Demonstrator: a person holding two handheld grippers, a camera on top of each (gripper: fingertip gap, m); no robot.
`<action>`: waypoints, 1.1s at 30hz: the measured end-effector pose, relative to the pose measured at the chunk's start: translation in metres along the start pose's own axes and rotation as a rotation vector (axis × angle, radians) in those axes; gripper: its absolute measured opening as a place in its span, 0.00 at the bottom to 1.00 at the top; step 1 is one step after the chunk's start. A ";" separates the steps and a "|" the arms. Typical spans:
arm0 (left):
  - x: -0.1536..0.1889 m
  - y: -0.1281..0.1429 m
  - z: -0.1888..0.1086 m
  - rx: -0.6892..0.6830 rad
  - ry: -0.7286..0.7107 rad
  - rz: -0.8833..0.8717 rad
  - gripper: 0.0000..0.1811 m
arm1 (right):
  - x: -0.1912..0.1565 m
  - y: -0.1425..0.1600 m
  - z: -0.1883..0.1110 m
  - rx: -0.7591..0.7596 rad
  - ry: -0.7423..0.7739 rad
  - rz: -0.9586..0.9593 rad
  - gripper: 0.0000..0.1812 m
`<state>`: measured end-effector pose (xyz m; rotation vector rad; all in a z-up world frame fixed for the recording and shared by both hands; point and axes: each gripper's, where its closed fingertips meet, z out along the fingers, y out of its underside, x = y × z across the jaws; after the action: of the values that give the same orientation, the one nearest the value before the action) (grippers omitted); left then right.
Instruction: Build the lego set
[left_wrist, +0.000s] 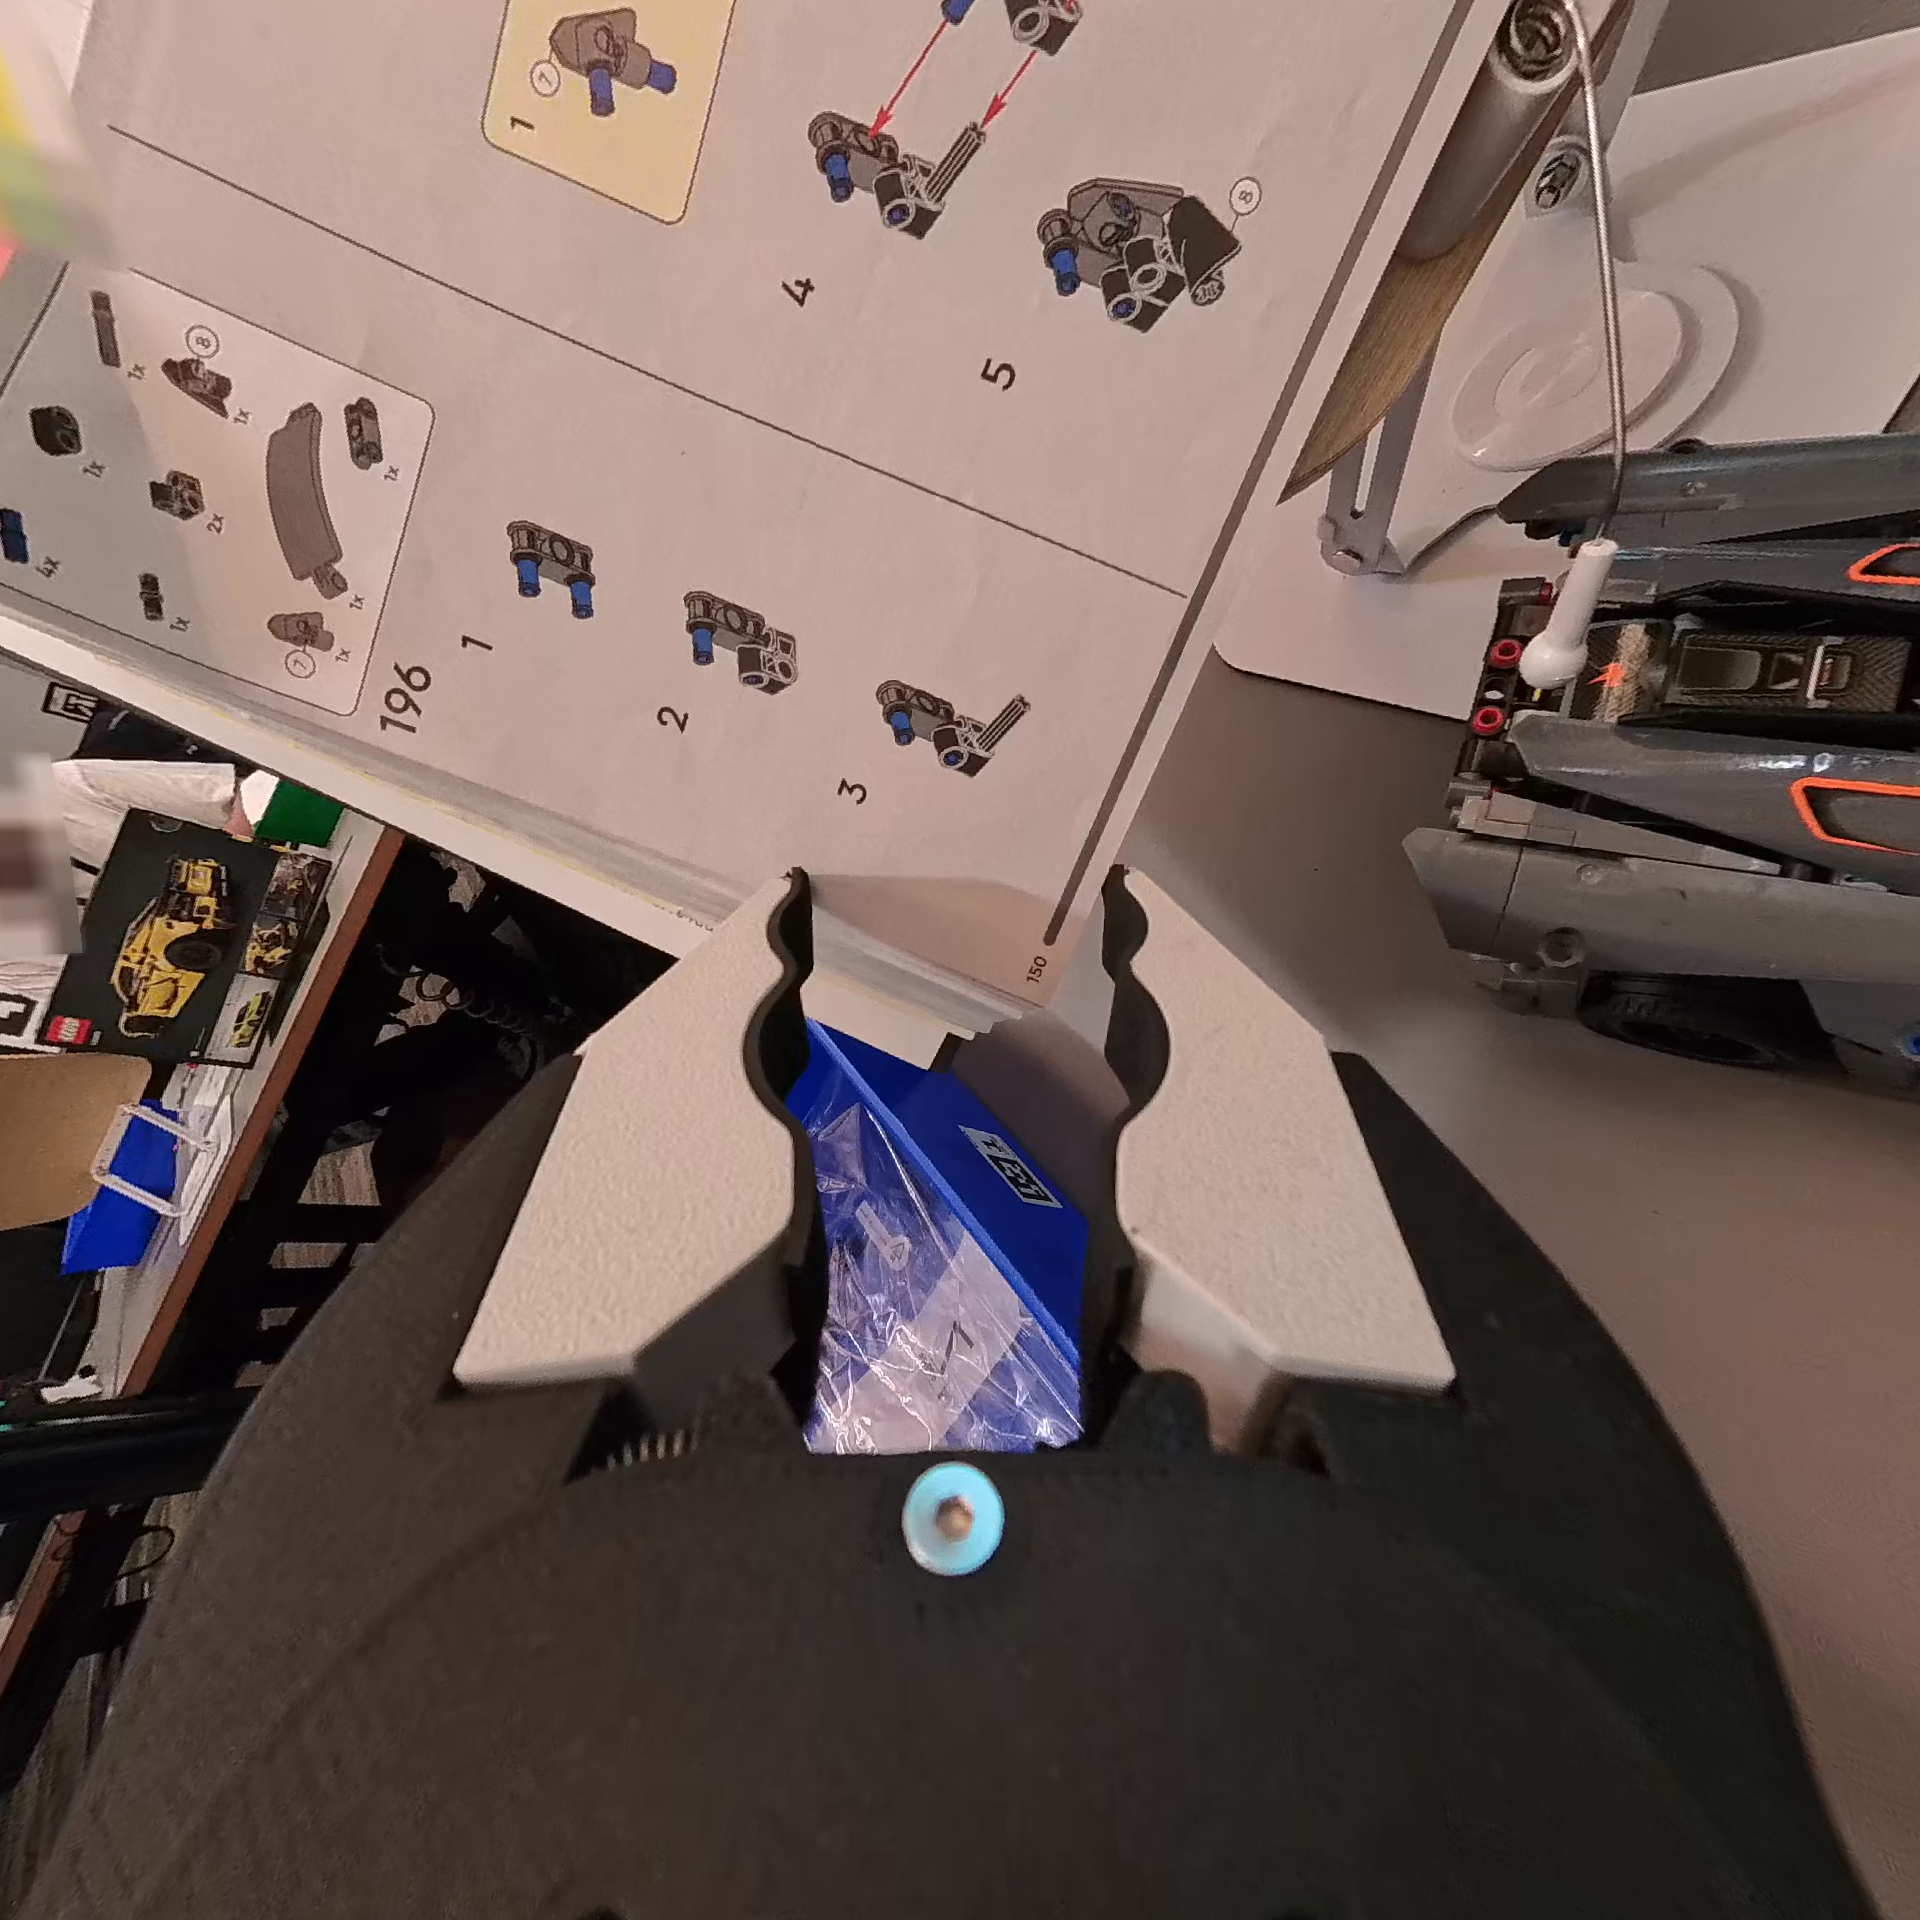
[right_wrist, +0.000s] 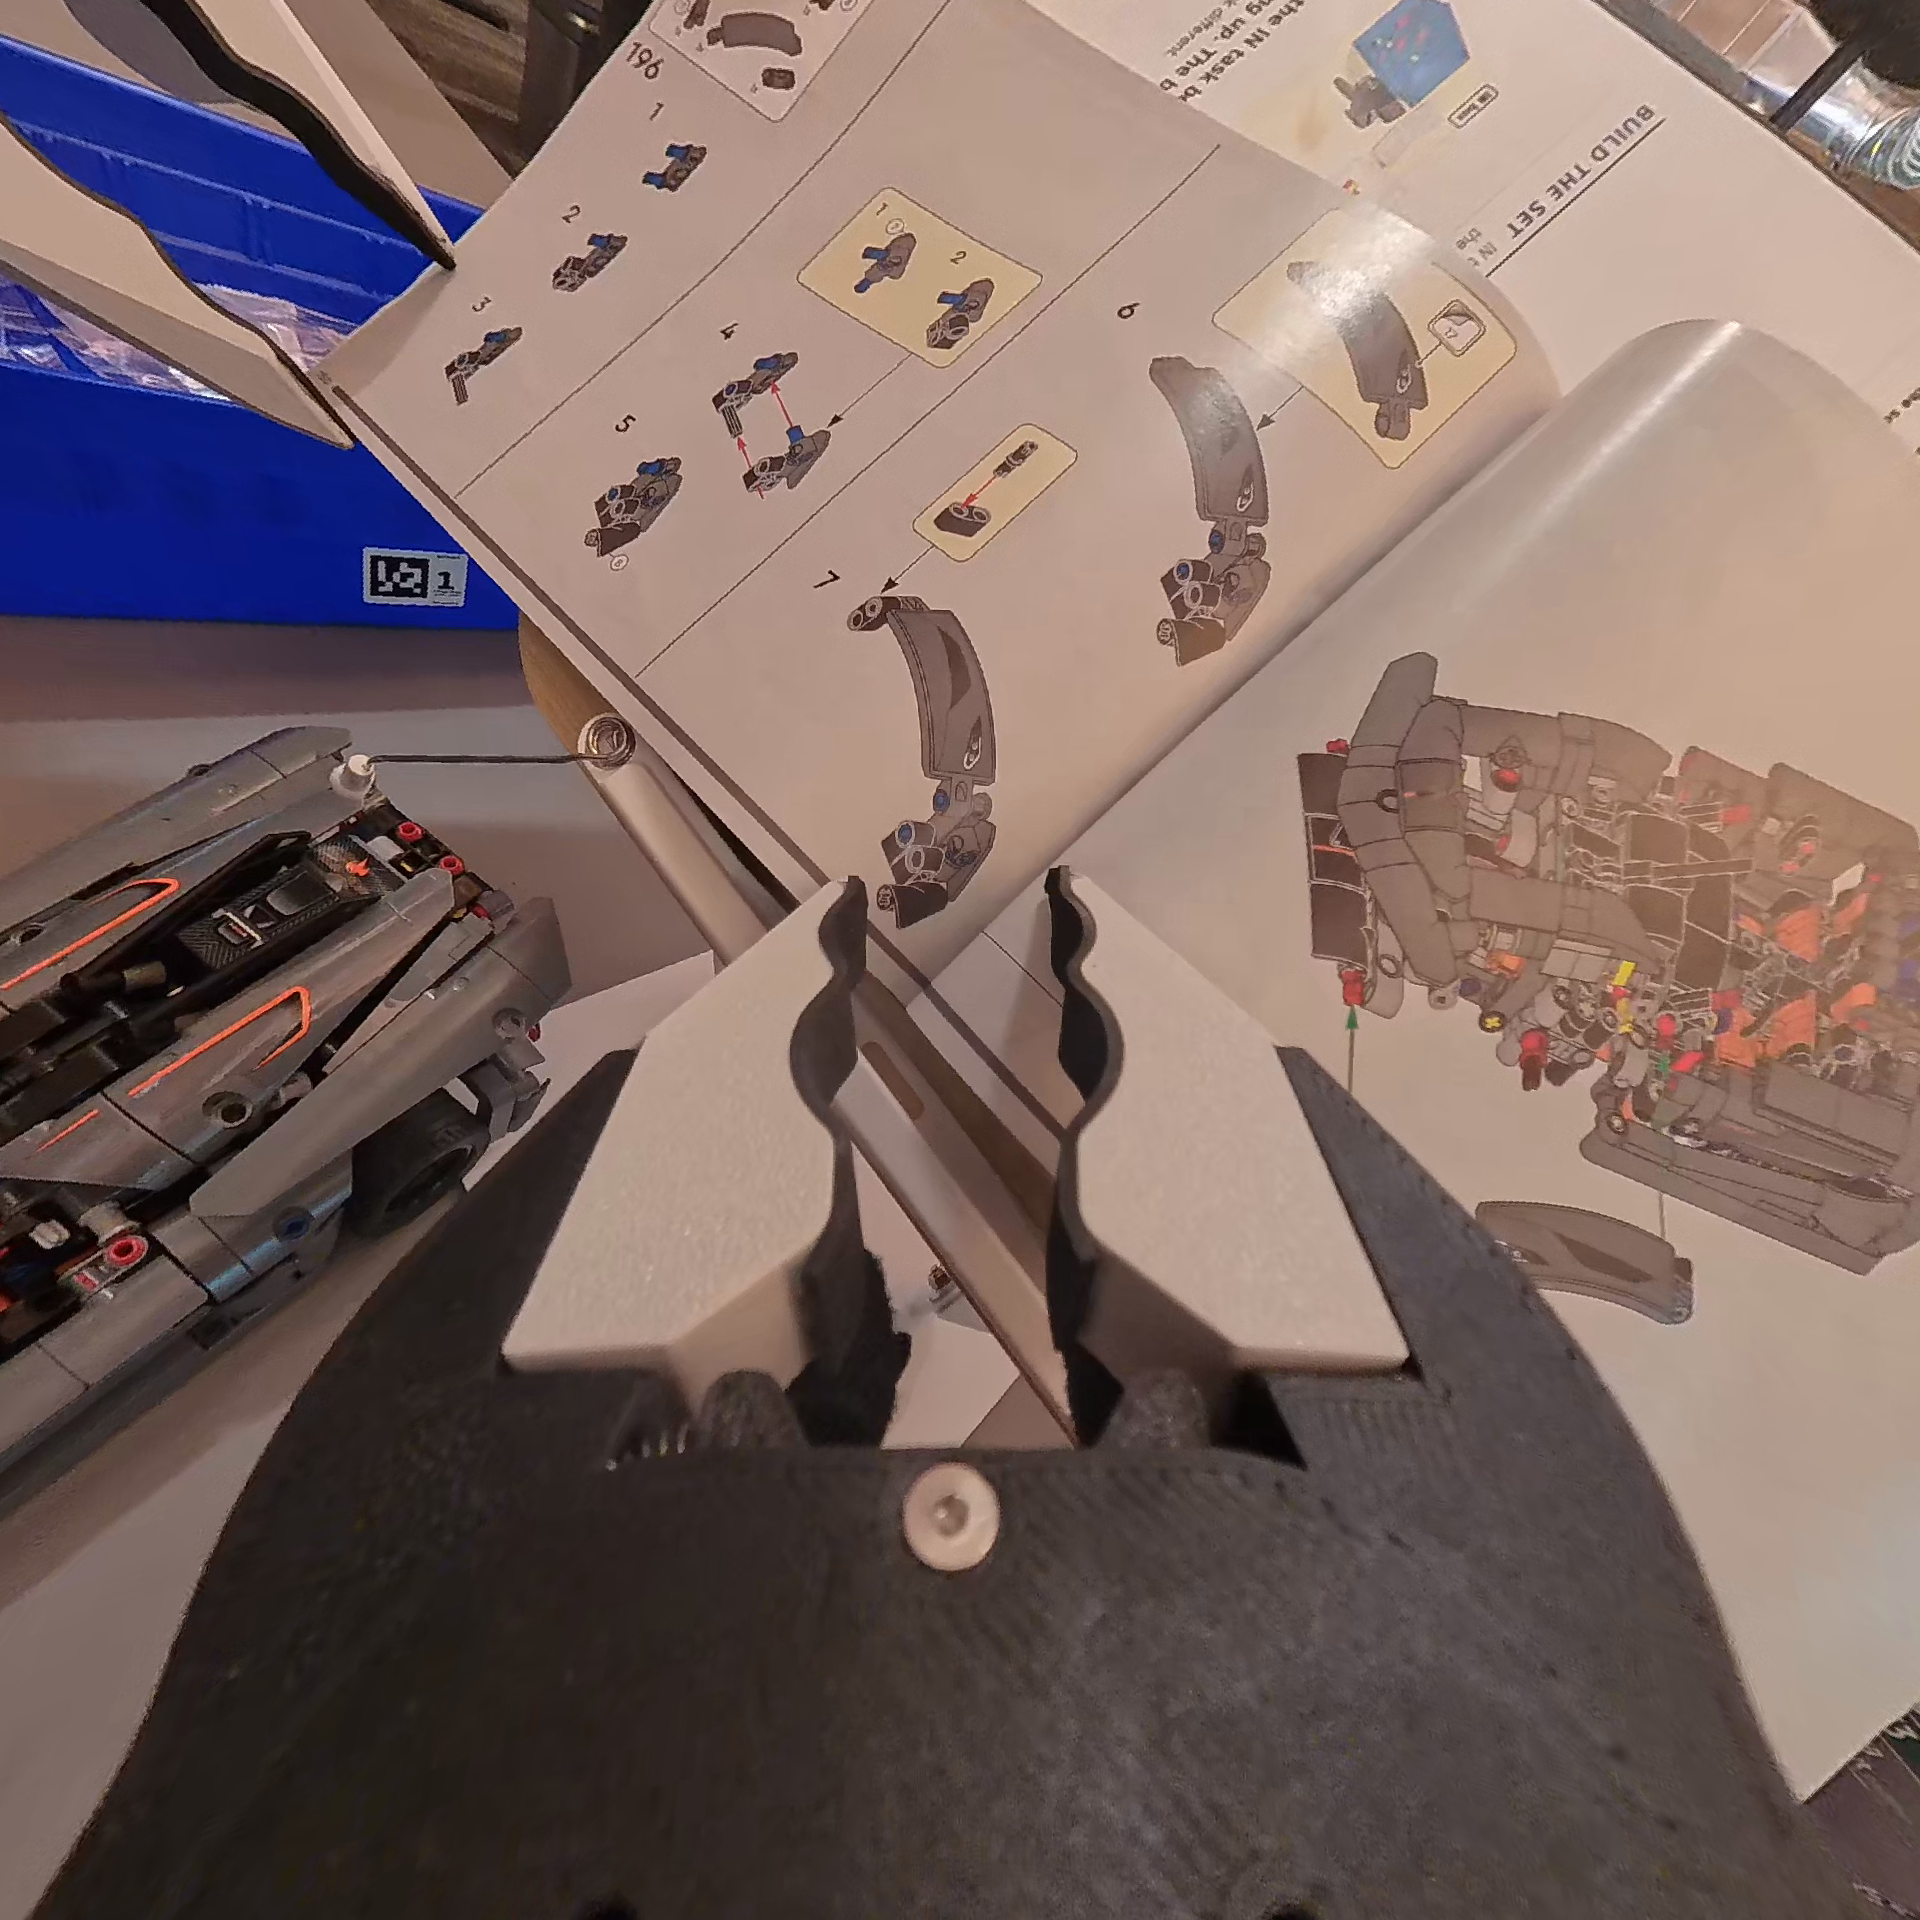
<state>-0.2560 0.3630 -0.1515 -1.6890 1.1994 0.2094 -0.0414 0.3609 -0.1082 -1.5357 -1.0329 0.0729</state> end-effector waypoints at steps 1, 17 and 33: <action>0.000 0.000 0.000 0.000 0.000 0.001 0.29 | 0.000 0.000 0.000 0.001 0.000 0.001 0.18; 0.002 0.000 -0.001 -0.002 0.008 0.007 0.27 | -0.003 0.000 -0.002 0.002 -0.005 -0.013 0.19; 0.004 0.000 -0.002 -0.002 0.017 0.015 0.25 | -0.009 -0.008 -0.009 0.009 0.006 -0.046 0.19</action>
<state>-0.2548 0.3592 -0.1525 -1.6874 1.2246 0.2059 -0.0457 0.3472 -0.1038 -1.5027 -1.0615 0.0412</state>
